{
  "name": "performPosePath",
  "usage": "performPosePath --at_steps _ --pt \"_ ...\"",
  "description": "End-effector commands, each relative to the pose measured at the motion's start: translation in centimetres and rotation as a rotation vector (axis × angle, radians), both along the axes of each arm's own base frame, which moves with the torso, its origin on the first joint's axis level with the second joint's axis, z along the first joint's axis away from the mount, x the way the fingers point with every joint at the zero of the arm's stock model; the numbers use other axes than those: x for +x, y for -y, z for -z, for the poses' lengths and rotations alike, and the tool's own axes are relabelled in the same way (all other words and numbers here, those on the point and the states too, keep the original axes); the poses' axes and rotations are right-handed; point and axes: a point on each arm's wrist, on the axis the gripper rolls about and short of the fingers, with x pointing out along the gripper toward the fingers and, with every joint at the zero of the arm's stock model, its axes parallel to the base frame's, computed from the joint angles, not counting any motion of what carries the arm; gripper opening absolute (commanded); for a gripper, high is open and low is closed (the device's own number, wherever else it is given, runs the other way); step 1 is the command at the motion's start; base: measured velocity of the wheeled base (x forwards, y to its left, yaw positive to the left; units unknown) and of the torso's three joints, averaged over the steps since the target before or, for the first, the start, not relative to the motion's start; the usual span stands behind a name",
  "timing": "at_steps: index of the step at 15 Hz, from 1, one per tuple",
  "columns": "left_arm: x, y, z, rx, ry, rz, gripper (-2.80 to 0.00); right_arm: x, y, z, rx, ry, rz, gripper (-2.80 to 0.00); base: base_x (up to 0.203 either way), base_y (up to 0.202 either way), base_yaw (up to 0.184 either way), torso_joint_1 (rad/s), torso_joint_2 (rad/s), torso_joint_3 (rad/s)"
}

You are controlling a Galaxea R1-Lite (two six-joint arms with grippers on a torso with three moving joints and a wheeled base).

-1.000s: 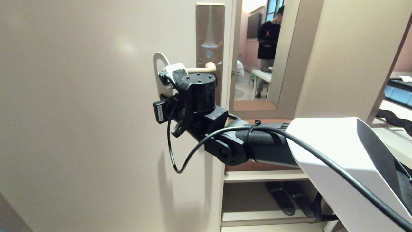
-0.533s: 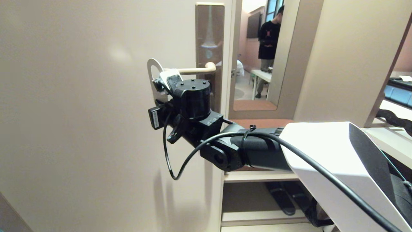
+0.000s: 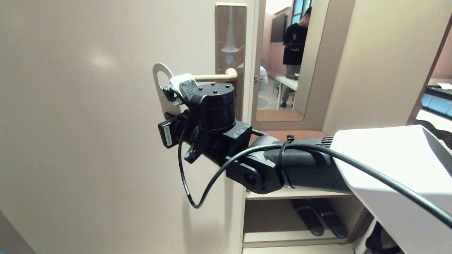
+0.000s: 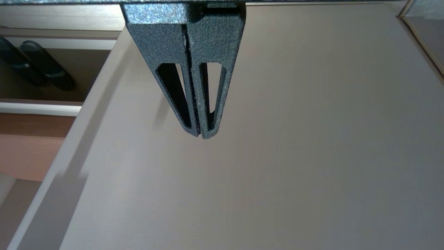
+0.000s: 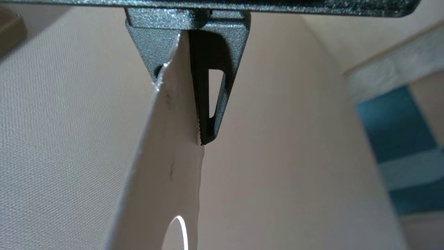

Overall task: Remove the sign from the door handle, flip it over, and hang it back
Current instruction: Take down the sign, then hand it to the other hand

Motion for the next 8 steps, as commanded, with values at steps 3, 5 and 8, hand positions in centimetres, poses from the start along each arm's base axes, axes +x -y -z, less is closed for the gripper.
performPosePath --at_steps 3,5,8 --pt "0.0 0.0 0.0 -0.001 0.001 -0.001 -2.80 -2.2 3.0 -3.0 -0.023 0.033 -0.023 -2.80 0.000 0.000 0.000 0.000 0.00 0.000" --pt "0.0 0.0 0.0 -0.001 0.001 0.000 -2.80 -2.6 4.3 -3.8 -0.025 0.037 -0.013 -2.80 0.000 0.000 0.000 0.000 0.00 0.000" --pt "0.0 0.0 0.0 -0.001 0.001 -0.001 -2.80 -3.7 6.8 -5.1 -0.035 0.041 0.006 -2.80 0.000 0.000 0.000 0.000 0.00 0.000"
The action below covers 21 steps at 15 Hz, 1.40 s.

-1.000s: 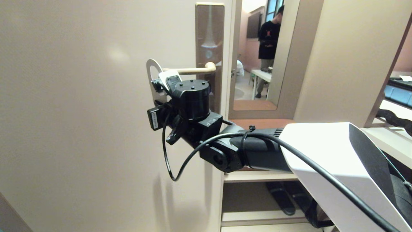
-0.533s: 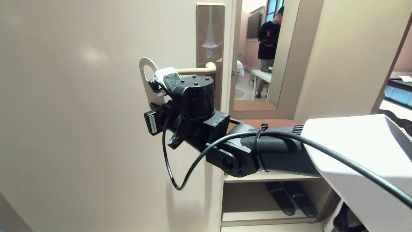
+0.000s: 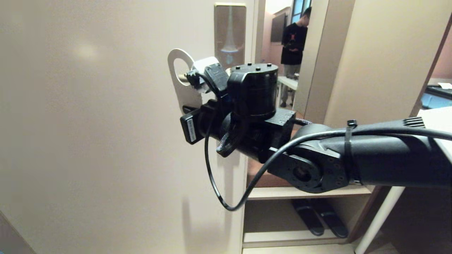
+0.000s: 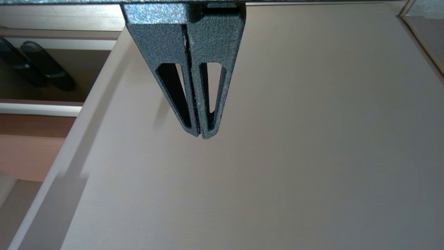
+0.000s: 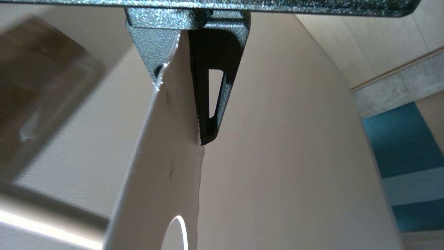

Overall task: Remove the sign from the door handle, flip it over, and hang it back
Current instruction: Hand it to the other hand

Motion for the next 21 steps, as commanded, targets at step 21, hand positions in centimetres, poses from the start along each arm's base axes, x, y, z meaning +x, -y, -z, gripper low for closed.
performPosePath --at_steps 21 --pt "0.0 0.0 0.0 -0.001 0.001 -0.002 -2.80 -15.1 32.3 -0.9 -0.111 0.042 0.915 -2.80 0.000 0.000 0.000 0.000 0.00 0.000"
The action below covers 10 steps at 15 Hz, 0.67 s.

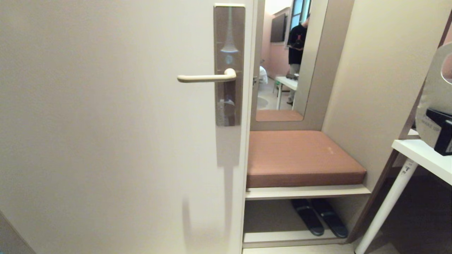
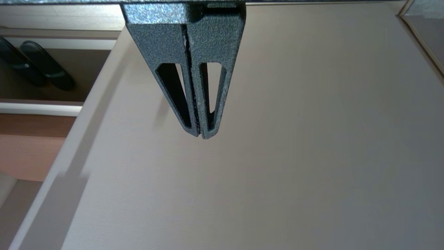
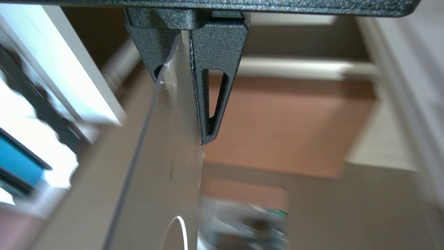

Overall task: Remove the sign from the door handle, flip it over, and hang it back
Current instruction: Hand it to the other hand

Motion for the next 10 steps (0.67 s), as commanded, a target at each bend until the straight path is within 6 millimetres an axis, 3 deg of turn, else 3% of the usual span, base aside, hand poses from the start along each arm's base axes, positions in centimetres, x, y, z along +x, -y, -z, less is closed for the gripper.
performPosePath --at_steps 1,4,10 --pt "0.0 0.0 0.0 -0.001 0.001 -0.002 -2.80 -3.5 0.8 1.6 -0.011 0.019 0.047 -2.80 0.000 0.000 0.000 0.000 0.00 0.000" --pt "0.0 0.0 0.0 -0.001 0.001 -0.001 -2.80 -5.4 1.1 4.4 -0.018 -0.028 0.032 -2.80 0.000 0.000 0.000 0.000 0.00 0.000" --pt "0.0 0.0 0.0 -0.001 0.001 -0.002 -2.80 -10.3 1.8 11.3 0.049 -0.108 -0.157 -2.80 0.000 0.000 0.000 0.000 0.00 0.000"
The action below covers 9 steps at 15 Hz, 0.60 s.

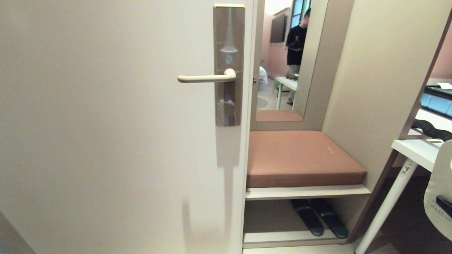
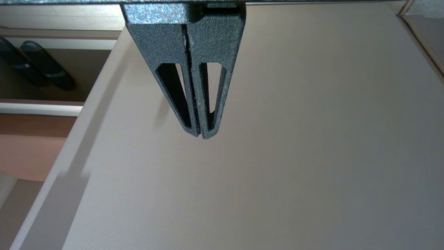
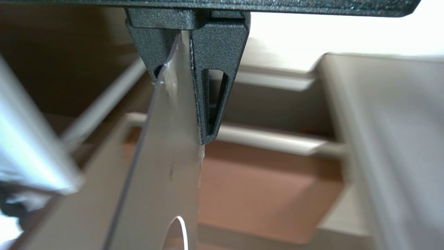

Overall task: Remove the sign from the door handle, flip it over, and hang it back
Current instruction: Hand it to the other hand

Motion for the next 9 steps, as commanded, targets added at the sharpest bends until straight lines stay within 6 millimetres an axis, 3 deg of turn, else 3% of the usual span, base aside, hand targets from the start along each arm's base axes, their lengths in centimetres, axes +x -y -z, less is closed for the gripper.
performPosePath --at_steps 1,9 --pt "0.0 0.0 0.0 -0.001 0.000 -0.001 -2.80 -2.7 0.0 2.1 0.025 0.039 -0.039 -2.80 0.000 0.000 0.000 0.000 0.00 0.000" --pt "0.0 0.0 0.0 -0.001 0.000 -0.001 -2.80 -7.1 0.0 6.5 0.028 0.059 -0.032 -2.80 0.000 0.000 0.000 0.000 0.00 0.000"
